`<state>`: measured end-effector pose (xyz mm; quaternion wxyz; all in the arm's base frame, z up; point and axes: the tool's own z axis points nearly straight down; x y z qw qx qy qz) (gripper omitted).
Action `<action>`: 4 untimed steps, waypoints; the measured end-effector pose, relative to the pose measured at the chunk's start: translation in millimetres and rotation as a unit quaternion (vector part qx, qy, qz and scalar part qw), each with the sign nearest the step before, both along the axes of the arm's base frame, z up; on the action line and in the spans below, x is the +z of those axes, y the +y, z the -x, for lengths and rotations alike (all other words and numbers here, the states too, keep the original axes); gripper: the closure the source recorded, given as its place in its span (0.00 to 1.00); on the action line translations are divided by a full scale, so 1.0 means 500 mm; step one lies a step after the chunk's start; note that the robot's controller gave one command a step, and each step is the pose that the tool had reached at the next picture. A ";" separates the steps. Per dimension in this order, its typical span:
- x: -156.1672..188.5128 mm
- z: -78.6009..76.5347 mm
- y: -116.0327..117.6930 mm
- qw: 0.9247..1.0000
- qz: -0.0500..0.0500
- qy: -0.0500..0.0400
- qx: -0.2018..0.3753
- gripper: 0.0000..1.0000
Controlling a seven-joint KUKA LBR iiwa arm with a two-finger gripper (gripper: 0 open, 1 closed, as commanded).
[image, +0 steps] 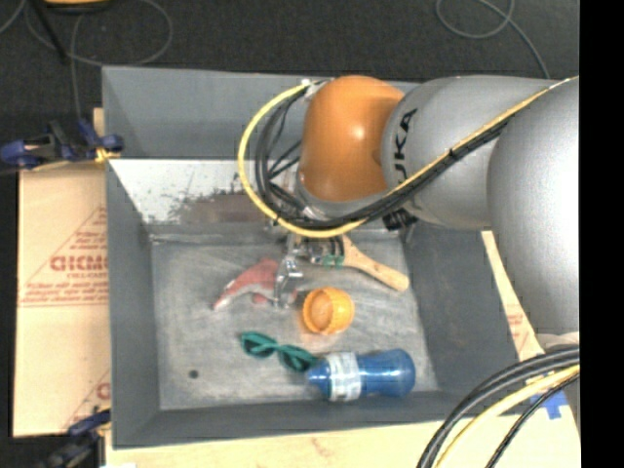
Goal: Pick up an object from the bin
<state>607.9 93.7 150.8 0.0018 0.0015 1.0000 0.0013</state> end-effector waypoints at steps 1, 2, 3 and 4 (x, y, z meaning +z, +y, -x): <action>0.000 0.000 0.000 1.000 0.000 0.000 0.000 0.00; -0.154 -0.002 0.042 0.995 0.001 -0.002 0.100 1.00; -0.154 -0.002 0.042 0.995 0.001 -0.002 0.100 1.00; 0.134 0.014 0.053 0.995 0.002 -0.001 0.100 1.00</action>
Offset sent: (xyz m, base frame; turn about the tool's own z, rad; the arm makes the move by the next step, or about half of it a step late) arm -0.0022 0.0223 -0.0808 -0.2045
